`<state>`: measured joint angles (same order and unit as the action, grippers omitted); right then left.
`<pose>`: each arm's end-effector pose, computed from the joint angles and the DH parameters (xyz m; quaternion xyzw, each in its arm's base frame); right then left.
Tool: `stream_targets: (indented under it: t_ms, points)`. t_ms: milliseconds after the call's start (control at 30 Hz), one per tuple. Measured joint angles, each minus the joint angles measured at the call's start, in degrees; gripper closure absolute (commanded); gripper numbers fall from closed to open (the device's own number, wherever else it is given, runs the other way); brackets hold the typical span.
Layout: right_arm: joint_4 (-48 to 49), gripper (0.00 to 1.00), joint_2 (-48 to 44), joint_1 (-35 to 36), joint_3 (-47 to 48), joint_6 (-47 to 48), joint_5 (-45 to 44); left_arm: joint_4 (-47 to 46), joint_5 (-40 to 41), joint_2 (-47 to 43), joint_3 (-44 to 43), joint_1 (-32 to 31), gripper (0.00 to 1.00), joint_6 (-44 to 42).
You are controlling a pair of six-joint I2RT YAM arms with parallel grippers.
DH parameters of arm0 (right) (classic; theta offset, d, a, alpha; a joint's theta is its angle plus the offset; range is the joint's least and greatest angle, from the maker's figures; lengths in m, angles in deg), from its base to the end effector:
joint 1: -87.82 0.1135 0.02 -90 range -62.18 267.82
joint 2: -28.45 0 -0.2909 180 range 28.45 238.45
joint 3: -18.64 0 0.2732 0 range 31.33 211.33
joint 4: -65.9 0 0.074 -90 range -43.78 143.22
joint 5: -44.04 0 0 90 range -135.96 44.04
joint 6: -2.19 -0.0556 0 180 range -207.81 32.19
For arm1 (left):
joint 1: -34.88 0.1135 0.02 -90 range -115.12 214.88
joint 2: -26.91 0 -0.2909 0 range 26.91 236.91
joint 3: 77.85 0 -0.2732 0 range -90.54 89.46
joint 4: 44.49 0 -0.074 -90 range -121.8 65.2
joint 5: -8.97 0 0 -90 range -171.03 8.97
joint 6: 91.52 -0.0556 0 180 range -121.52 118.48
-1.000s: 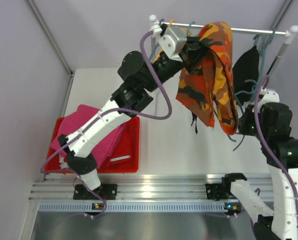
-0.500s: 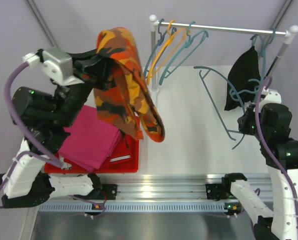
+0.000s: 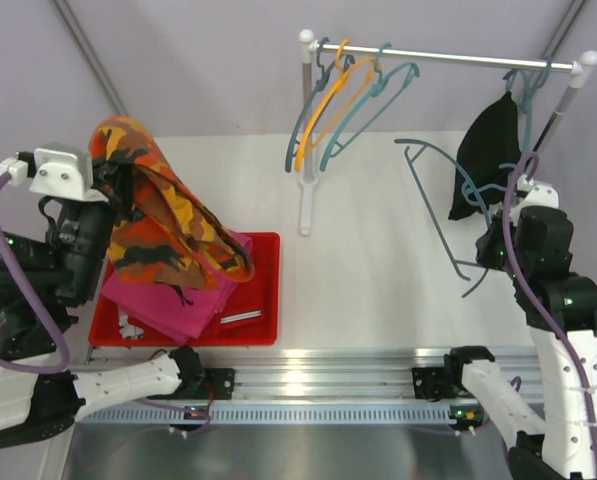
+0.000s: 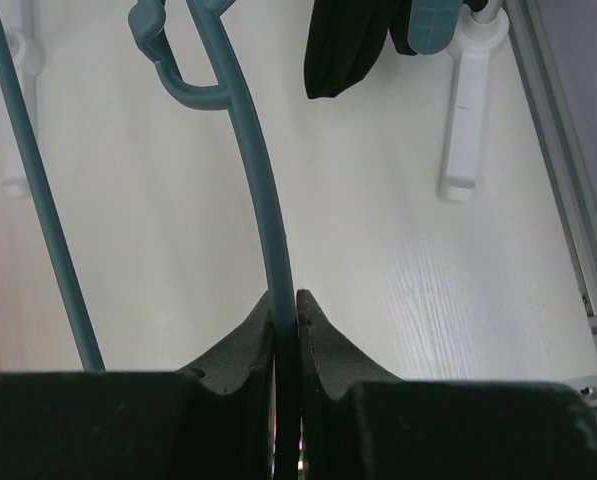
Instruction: Remove the trousers from the hanger
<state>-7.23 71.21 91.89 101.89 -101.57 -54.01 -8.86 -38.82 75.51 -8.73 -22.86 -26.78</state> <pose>0.1231 0.0010 0.4188 0.1075 0.8692 0.0134 0.4825 0.0624 -0.0288 0.6252 0.0951 0.5700 -0.0405 0.8152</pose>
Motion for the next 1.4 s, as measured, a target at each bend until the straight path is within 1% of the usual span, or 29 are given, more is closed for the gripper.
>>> stream_targets:
  t_ms: [100, 267, 567, 833, 967, 1100, 1200, 1400]
  points:
    - [0.17, 1.0, -0.02, 0.0, -0.83, -0.17, -0.61, 3.96, 4.83, -2.62, 3.15, 0.0, 1.0, -0.92]
    - [0.66, 1.0, 0.02, 0.0, -1.6, -0.46, -1.51, 9.44, 9.14, -6.32, 5.97, 0.0, 1.0, -1.68]
    - [1.2, 1.0, -0.66, 0.0, -4.02, -1.46, -2.67, 18.97, 14.4, -12.13, 4.79, 0.0, 1.0, -1.7]
    - [1.09, 1.0, -1.11, 0.0, -5.35, -1.99, -3.93, 28.65, 18.58, -14.88, 3.58, 0.0, 1.0, 0.7]
    - [1.2, 1.0, -1.53, 0.0, -5.84, -2.43, -4.37, 31.32, 21.97, -15.54, 4.33, 0.0, 1.0, 1.66]
    - [1.07, 1.0, -1.88, 0.0, -6.43, -2.56, -4.61, 31.43, 25.62, -15.78, 8.35, 0.02, 1.0, 1.73]
    - [1.14, 1.0, -1.9, 0.0, -6.51, -2.54, -4.79, 31.3, 27.54, -15.82, 14.4, 0.0, 1.0, 1.57]
    - [1.27, 1.0, -2.1, 0.0, -7.32, -2.47, -4.72, 32.0, 28.22, -14.27, 25.16, 0.0, 1.0, 2.82]
